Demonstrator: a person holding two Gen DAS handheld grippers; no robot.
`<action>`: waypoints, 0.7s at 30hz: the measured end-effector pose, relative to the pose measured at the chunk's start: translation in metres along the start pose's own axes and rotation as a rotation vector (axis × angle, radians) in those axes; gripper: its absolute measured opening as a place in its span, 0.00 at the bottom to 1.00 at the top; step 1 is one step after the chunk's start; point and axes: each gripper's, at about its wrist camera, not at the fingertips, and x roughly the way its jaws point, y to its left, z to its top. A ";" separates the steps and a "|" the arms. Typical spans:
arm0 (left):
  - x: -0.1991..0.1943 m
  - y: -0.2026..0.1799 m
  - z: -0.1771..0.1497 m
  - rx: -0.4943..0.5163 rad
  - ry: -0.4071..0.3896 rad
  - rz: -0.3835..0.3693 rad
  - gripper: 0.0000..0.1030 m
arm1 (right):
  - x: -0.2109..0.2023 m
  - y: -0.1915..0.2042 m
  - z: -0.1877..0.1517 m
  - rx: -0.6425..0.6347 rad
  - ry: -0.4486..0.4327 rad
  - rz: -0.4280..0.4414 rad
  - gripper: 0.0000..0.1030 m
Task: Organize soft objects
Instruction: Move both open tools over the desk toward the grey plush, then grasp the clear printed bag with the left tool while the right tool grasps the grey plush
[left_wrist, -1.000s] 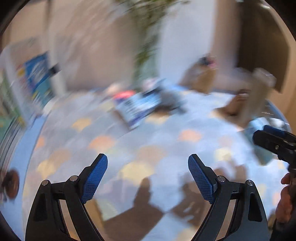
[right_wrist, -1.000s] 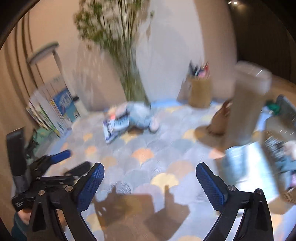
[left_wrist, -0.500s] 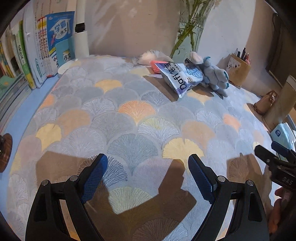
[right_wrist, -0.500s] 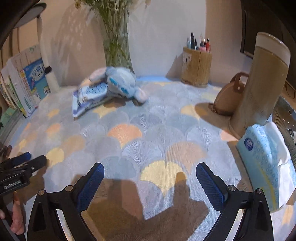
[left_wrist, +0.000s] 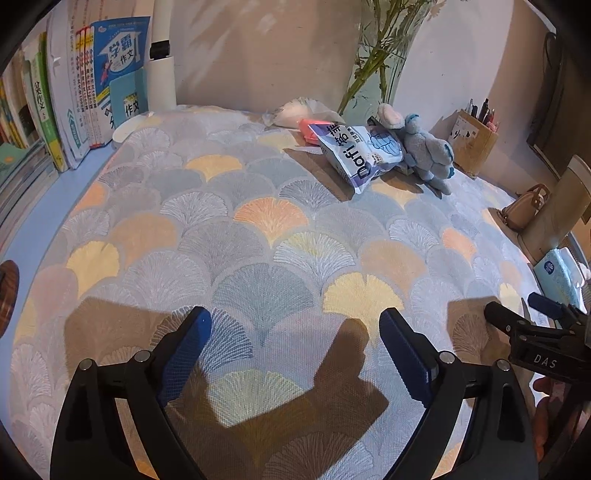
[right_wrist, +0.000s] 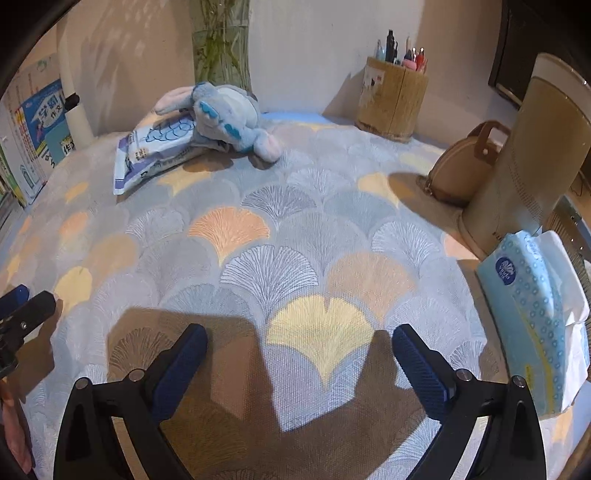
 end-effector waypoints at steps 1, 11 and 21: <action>0.000 0.000 0.000 -0.002 0.000 -0.004 0.90 | 0.001 -0.002 0.000 0.008 0.005 0.009 1.00; -0.002 0.001 0.000 -0.014 0.000 -0.024 0.92 | 0.004 -0.009 -0.001 0.038 0.021 0.042 1.00; -0.043 -0.003 0.033 0.027 -0.090 -0.036 0.91 | 0.007 -0.010 0.008 0.027 0.120 0.102 1.00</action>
